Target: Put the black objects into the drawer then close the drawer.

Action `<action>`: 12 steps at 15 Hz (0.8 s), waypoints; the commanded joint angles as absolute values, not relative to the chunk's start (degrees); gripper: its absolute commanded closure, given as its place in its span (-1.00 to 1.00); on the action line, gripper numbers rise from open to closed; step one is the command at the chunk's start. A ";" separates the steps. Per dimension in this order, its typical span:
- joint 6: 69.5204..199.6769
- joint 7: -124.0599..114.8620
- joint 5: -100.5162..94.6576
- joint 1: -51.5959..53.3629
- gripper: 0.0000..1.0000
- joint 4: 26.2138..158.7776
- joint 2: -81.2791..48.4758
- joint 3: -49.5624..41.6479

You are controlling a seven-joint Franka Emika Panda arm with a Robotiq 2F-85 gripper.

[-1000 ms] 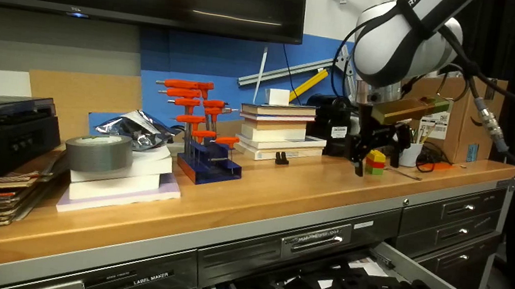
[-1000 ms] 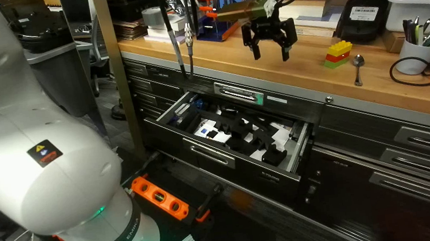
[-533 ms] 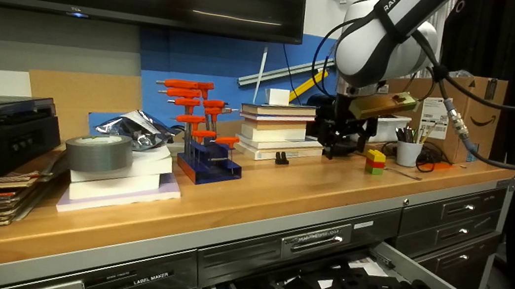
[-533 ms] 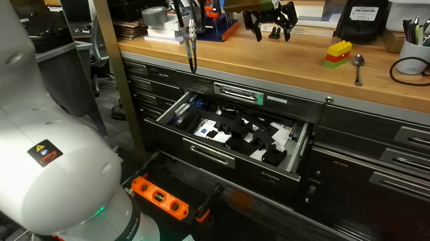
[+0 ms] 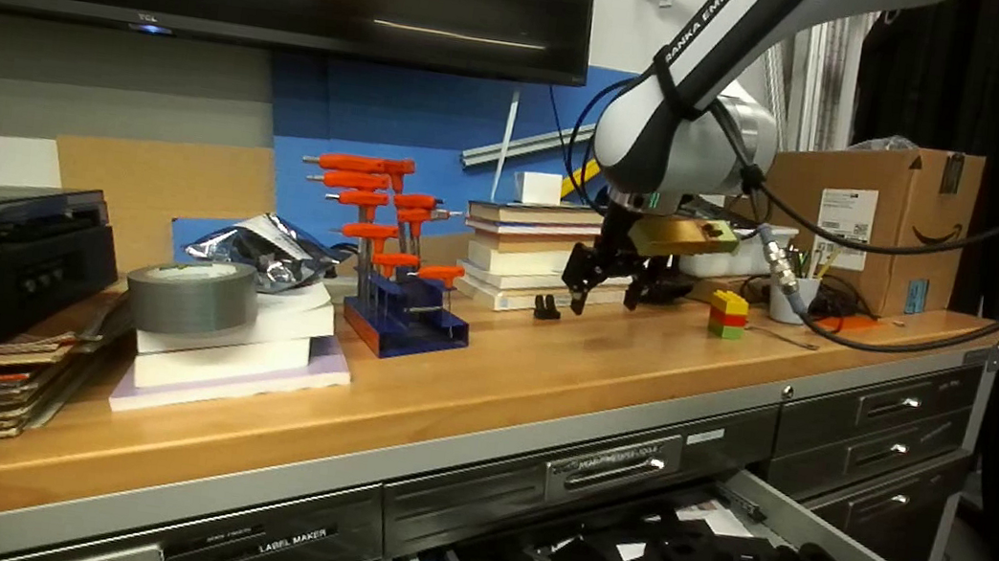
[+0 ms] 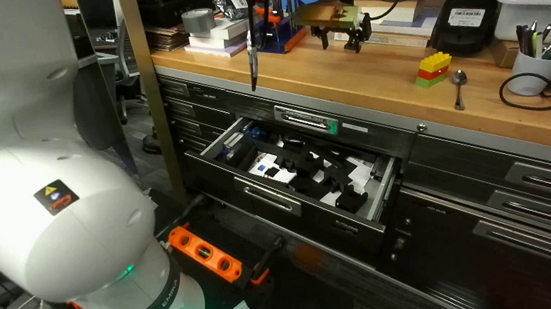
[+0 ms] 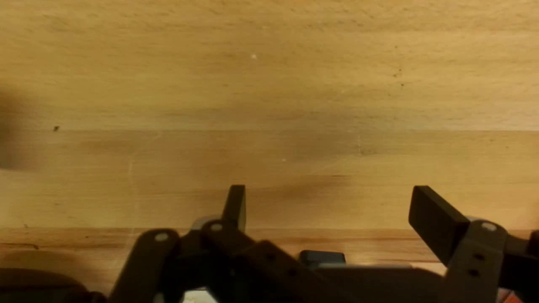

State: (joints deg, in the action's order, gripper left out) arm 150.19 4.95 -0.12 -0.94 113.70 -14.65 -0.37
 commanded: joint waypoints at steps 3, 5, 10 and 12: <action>149.21 13.18 7.60 -3.82 -1.00 104.20 -21.66 3.73; 148.63 13.72 7.24 -3.85 -1.00 101.38 -24.07 4.01; 145.93 15.30 6.55 -4.66 -1.00 93.31 -30.56 4.71; 144.09 15.62 5.96 -4.66 -1.00 89.75 -33.07 4.69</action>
